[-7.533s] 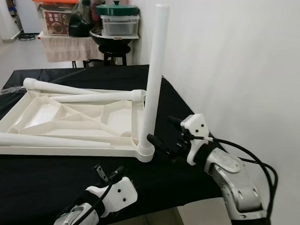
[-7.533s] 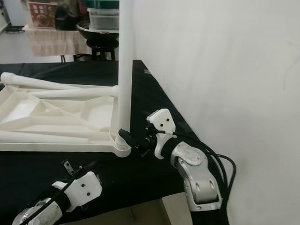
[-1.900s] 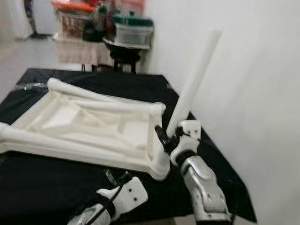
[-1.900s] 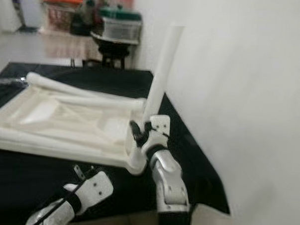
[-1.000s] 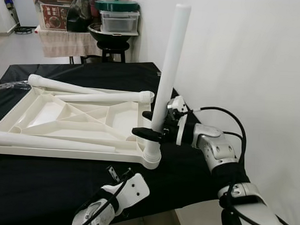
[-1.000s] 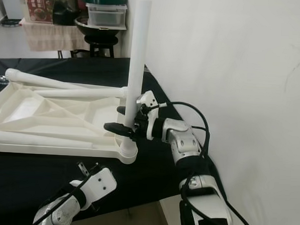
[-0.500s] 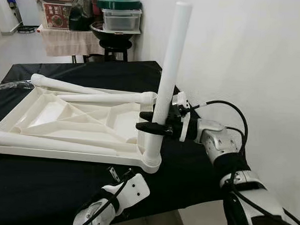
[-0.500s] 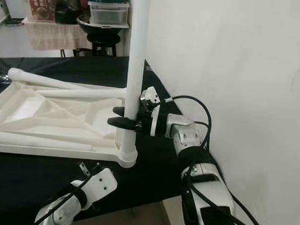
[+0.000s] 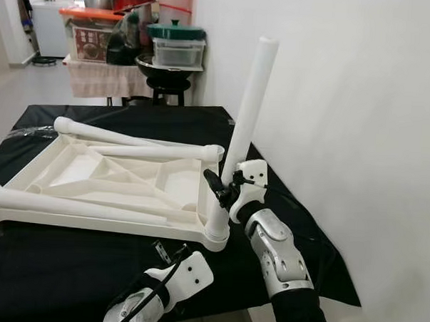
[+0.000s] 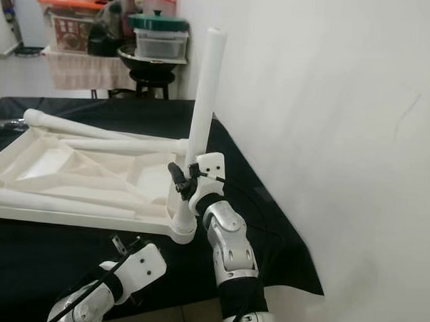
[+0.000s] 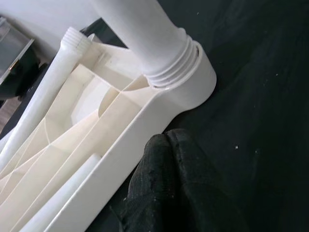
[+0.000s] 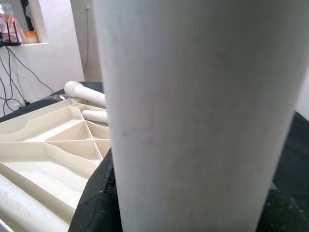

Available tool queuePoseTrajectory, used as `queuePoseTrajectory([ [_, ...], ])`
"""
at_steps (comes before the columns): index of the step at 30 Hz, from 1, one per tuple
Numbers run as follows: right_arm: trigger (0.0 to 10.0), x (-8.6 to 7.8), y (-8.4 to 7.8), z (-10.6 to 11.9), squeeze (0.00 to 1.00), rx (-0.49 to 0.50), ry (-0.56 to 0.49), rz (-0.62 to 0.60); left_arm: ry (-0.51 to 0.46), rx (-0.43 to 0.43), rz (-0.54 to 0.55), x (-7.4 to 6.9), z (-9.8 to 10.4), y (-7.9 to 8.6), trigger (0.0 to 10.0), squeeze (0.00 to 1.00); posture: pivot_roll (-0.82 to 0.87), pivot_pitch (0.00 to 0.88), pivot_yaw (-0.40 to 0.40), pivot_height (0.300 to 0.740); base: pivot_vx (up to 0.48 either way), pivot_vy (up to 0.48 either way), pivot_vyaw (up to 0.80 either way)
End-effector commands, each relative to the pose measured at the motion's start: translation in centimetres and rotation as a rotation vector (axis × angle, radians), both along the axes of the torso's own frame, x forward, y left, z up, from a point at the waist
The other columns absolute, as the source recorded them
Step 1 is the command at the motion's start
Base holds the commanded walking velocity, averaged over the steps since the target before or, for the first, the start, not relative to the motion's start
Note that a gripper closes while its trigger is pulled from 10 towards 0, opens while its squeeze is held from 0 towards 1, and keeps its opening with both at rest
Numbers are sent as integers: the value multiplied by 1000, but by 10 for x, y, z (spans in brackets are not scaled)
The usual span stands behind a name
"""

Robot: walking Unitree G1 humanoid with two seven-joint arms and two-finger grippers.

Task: Building children table

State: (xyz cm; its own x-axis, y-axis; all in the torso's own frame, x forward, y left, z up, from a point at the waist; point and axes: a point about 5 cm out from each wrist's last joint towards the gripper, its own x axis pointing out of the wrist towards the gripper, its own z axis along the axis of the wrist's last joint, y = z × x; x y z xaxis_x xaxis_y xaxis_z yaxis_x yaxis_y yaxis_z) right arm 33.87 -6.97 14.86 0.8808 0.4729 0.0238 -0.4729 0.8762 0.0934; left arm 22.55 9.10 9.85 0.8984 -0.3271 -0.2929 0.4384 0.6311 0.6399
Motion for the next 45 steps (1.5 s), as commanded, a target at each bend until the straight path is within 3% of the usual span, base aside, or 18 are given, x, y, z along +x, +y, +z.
queuePoseTrajectory([
  [1, 10000, -1, 1, -37, 0, -76, 157, 1, -3, 1, -8, 0, 0, 0, 10000, 0, 106, 0, -110, 740, 0, 0, 0],
  [3, 10000, 1, 0, -36, 0, -89, 151, -4, -3, 2, -7, 0, 0, 0, 10000, 0, 106, 0, -110, 740, 0, 0, 0],
  [4, 10000, 2, 2, -33, 282, -84, 141, 29, -2, 2, -6, 0, 0, 0, 10000, 0, 115, 0, -114, 740, 0, 0, 0],
  [5, 10000, 3, 8, -23, 1000, -38, 115, 163, 0, 2, -5, 0, -1, 0, 10000, 0, 122, 0, -116, 740, 0, 0, 0],
  [9, 10000, 2, 14, -14, 1000, 1, 93, 258, 1, 2, -5, -1, -1, 0, 10000, 0, 122, 0, -116, 740, 0, 0, 0],
  [10, 10000, 3, 14, -5, 804, -6, 59, 343, 2, 2, -4, 0, -2, -1, 10000, 0, 128, 0, -119, 740, 0, 0, 0],
  [11, 10000, 3, 10, 3, 0, -38, 18, 437, 2, 1, -4, -1, -2, -1, 10000, 0, 130, 0, -120, 740, 0, 0, 0],
  [14, 10000, 2, 0, 13, 0, -114, -41, 651, 4, 0, -4, -1, -3, -1, 10000, 0, 141, 0, -125, 740, 0, 0, 0],
  [16, 10000, 2, 0, 13, 0, -114, -41, 651, 4, 0, -4, -1, -3, -1, 10000, 0, 141, 0, -125, 740, 0, 0, 0],
  [20, 10000, 10, -13, 20, 0, -146, -9, 851, 2, 0, -4, -4, -2, -1, 10000, 0, 161, 0, -128, 740, 0, 0, 0],
  [23, 10000, 16, -16, 23, 0, -139, 16, 874, 1, 0, -4, -6, -2, -1, 10000, 0, 173, 0, -128, 740, 0, 0, 0],
  [24, 9294, 17, -16, 24, 0, -135, 21, 881, 1, 0, -4, -7, -2, -2, 10000, 0, 174, 0, -128, 740, 0, 0, 0],
  [25, 0, 20, -17, 28, 0, -112, 32, 890, 0, 0, -4, -8, -1, -2, 10000, 0, 180, 0, -127, 740, 0, 0, 0],
  [30, 0, 26, -23, 38, 0, -8, 72, 908, -2, -1, -5, -13, 0, -3, 10000, 0, 189, 0, -128, 740, 0, 0, 0],
  [35, 0, 28, -30, 35, 0, -38, 94, 892, -4, -1, -4, -18, 1, -3, 10000, 0, 195, 0, -133, 740, 0, 0, 0],
  [39, 0, 30, -60, 15, 0, -144, 105, 661, -3, -4, -4, -27, 4, -5, 10000, 0, 173, 0, -131, 740, 0, 0, 0],
  [45, 0, 29, -70, 7, 0, -161, 122, 570, -4, -5, -6, -29, 5, -5, 10000, 0, 173, 0, -134, 740, 0, 0, 0],
])
